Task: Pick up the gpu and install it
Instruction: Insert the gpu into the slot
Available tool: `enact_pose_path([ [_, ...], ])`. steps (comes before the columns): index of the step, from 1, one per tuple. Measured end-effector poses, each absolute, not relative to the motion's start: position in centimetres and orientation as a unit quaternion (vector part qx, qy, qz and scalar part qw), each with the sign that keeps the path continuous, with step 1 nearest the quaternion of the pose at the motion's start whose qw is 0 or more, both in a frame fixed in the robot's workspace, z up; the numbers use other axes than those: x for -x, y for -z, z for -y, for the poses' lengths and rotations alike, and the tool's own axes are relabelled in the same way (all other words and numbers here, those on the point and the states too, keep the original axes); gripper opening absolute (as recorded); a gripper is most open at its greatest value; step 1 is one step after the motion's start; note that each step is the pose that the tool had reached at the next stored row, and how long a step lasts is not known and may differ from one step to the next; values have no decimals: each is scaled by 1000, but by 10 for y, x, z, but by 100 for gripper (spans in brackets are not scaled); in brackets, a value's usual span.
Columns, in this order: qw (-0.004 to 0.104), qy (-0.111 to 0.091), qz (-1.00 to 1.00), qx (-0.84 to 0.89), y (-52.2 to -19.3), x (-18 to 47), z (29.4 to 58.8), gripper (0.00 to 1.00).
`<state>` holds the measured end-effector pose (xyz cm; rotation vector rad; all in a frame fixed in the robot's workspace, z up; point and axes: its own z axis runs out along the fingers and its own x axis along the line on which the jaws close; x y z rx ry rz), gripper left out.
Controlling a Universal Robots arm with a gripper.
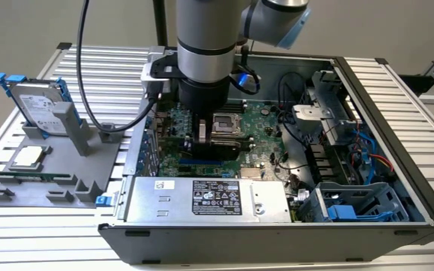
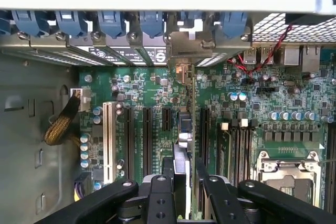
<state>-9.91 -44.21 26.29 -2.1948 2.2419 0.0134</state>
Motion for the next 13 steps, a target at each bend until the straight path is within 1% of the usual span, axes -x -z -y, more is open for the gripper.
enact_pose_path([
  [13,4,-5,-715,700,-258,102,442,0],
])
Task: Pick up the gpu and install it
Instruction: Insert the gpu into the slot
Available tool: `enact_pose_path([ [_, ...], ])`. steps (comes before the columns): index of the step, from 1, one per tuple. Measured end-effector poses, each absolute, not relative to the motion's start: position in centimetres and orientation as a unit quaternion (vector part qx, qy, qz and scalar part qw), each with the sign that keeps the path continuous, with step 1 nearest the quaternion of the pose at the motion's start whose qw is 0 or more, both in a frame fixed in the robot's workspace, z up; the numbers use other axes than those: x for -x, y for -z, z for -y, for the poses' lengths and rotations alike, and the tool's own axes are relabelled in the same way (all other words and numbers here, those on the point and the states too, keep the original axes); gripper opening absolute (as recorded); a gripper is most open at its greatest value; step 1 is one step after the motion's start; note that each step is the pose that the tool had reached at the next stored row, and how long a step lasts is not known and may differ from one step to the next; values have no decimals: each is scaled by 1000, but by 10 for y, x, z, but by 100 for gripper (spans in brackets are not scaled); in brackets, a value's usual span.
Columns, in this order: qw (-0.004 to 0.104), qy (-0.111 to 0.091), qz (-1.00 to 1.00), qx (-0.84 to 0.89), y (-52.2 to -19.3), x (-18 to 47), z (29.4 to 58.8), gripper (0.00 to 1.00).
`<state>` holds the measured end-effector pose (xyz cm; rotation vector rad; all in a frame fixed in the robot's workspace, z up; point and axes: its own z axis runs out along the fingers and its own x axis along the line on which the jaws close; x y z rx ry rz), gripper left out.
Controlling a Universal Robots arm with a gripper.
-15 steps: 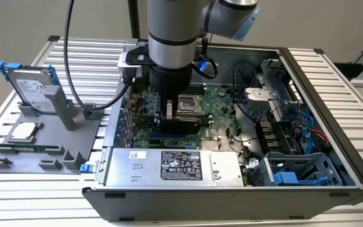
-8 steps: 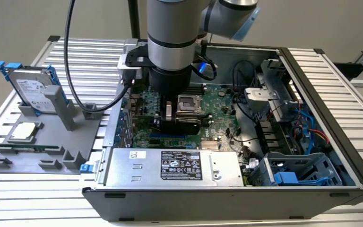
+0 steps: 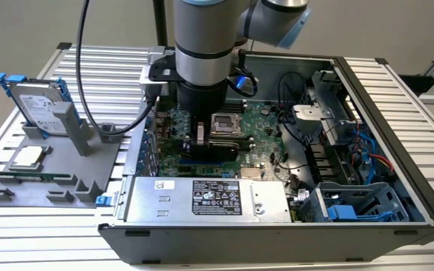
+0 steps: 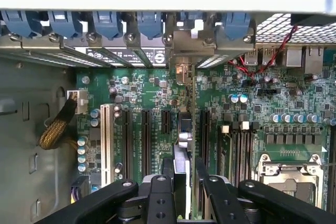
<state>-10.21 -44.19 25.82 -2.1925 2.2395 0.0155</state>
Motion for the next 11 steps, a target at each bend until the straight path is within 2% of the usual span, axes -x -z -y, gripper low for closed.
enact_pose_path([
  [11,4,-5,-715,700,-257,104,442,0],
])
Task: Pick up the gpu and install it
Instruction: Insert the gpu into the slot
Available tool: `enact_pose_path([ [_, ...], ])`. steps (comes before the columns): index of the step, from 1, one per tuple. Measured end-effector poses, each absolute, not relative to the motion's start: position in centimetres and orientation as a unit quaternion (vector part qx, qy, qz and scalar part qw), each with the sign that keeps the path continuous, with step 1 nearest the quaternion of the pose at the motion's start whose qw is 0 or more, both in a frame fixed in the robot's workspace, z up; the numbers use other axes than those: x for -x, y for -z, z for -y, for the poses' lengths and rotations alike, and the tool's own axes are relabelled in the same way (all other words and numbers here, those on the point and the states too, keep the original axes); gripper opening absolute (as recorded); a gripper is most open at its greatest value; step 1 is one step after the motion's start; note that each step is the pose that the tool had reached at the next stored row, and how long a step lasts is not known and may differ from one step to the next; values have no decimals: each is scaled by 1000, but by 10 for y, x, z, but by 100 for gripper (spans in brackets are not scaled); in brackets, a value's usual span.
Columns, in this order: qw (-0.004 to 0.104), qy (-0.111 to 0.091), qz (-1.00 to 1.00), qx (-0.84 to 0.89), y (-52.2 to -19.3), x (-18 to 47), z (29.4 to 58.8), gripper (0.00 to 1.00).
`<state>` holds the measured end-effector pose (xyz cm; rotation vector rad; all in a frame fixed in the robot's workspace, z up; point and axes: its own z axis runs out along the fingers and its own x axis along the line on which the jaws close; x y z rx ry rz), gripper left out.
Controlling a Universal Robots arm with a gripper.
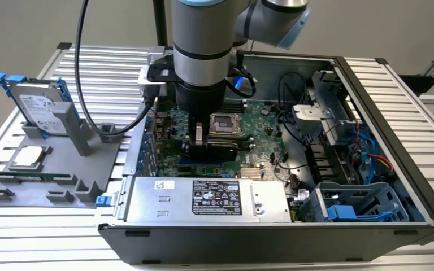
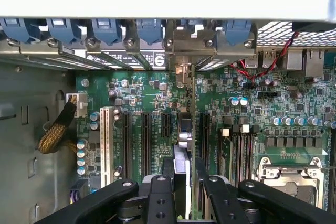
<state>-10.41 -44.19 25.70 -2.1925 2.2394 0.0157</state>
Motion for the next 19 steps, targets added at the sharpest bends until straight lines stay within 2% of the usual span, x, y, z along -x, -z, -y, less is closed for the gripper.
enact_pose_path([
  [19,4,-5,-715,700,-254,105,442,0],
])
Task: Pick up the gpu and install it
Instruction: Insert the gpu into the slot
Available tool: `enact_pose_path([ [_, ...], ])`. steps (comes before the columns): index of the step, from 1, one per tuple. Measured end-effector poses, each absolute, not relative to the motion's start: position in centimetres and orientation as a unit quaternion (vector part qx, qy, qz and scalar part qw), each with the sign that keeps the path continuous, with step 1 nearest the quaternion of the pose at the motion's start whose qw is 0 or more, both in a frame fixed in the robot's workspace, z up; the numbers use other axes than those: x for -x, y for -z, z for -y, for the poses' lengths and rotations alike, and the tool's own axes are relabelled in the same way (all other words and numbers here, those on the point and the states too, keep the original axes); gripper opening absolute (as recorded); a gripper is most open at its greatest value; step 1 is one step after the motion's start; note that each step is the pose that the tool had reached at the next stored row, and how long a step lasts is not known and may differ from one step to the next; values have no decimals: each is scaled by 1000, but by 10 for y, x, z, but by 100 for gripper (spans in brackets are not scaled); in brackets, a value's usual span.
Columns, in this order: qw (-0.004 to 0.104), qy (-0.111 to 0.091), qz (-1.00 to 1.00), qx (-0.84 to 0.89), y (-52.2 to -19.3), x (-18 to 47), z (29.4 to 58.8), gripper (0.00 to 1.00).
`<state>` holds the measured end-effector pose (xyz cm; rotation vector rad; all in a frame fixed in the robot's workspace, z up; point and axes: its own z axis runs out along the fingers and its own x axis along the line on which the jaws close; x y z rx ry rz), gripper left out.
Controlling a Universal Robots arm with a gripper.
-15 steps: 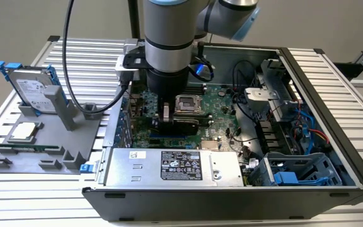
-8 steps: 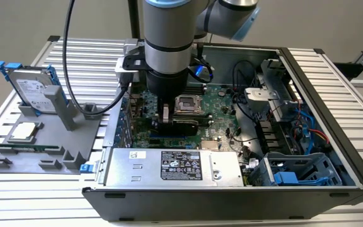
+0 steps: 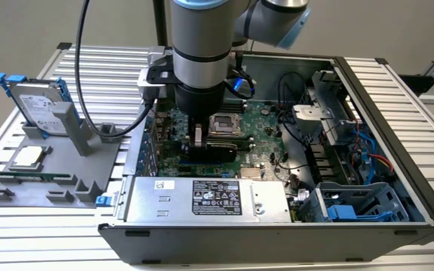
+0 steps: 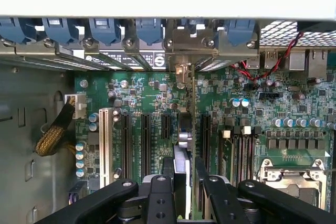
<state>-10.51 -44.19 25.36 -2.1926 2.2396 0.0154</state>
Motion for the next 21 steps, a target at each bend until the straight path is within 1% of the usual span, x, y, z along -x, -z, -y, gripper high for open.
enact_pose_path([
  [21,3,-5,-715,700,-244,105,442,0],
])
